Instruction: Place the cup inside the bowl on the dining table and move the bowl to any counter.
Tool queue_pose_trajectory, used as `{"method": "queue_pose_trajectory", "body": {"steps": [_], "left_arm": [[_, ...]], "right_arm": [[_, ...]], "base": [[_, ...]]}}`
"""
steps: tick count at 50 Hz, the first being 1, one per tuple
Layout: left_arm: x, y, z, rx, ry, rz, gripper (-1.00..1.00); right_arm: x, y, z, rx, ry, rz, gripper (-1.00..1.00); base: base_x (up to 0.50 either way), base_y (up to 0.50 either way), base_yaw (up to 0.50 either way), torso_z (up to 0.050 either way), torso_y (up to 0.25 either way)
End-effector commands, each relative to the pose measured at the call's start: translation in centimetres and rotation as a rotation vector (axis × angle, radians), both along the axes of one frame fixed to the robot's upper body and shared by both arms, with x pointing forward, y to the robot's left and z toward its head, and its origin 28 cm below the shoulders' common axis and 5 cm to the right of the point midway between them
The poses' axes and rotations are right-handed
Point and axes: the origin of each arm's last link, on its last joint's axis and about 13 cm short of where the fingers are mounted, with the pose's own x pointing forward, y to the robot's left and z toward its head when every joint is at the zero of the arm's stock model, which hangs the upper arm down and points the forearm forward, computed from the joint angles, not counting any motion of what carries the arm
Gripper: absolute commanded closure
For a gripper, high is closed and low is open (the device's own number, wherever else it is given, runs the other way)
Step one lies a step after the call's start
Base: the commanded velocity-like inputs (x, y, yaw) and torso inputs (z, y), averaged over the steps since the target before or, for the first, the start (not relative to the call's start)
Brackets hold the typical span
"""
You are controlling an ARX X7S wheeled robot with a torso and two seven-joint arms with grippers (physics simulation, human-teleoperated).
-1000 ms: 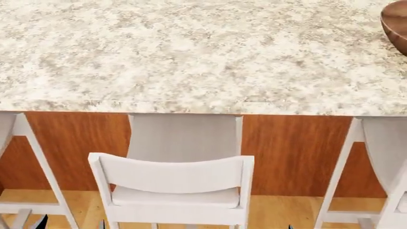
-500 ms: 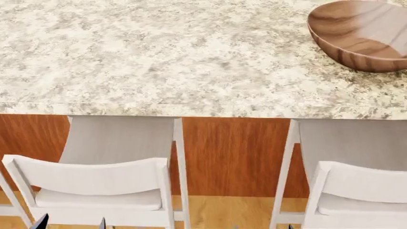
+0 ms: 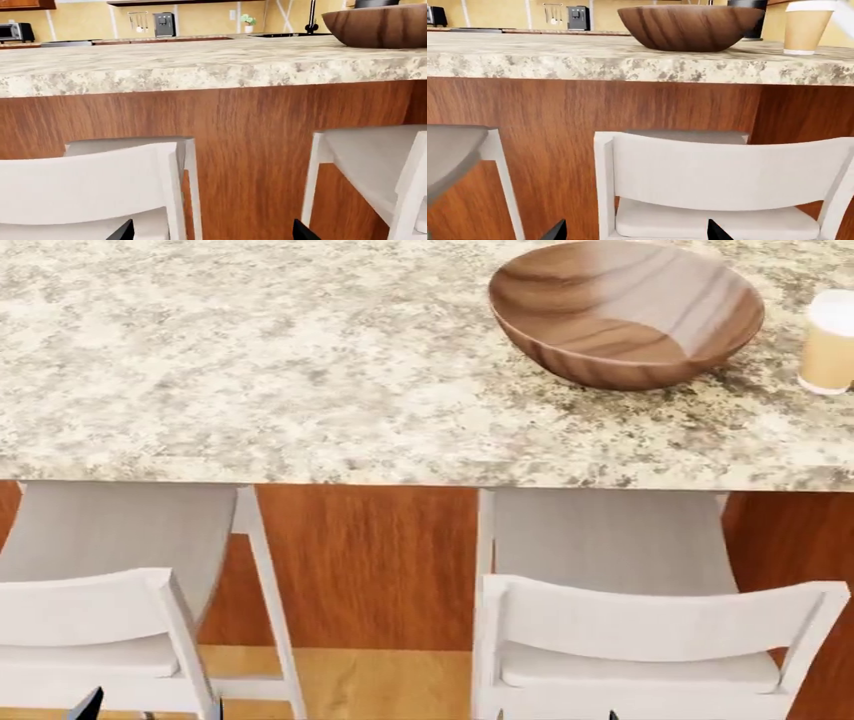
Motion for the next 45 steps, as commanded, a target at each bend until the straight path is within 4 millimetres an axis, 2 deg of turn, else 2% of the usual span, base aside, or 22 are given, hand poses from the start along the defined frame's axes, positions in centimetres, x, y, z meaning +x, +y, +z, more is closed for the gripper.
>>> {"method": "queue_pose_trajectory", "body": {"steps": [1,29,45], "left_arm": [[0.03,-0.04,0.0,0.0,0.0,0.0,-1.0],[-0.04,0.15,-0.01,-0.001,-0.001,0.001,-1.0],[-0.03,0.12,0.03,-0.004,-0.003,0.003,-1.0]], "right_arm": [[0.03,0.0,-0.02,-0.001,0.001,-0.002,-1.0],[0.03,0.03,0.04,0.001,-0.006,0.005,-1.0],[0.02,0.04,0.05,0.002,-0.011,0.006,-1.0]], "base": [[0.0,-0.5,0.0,0.0,0.0],[0.0,-0.5,0.0,0.0,0.0],[0.01,-0.19,0.0,0.0,0.0]]}}
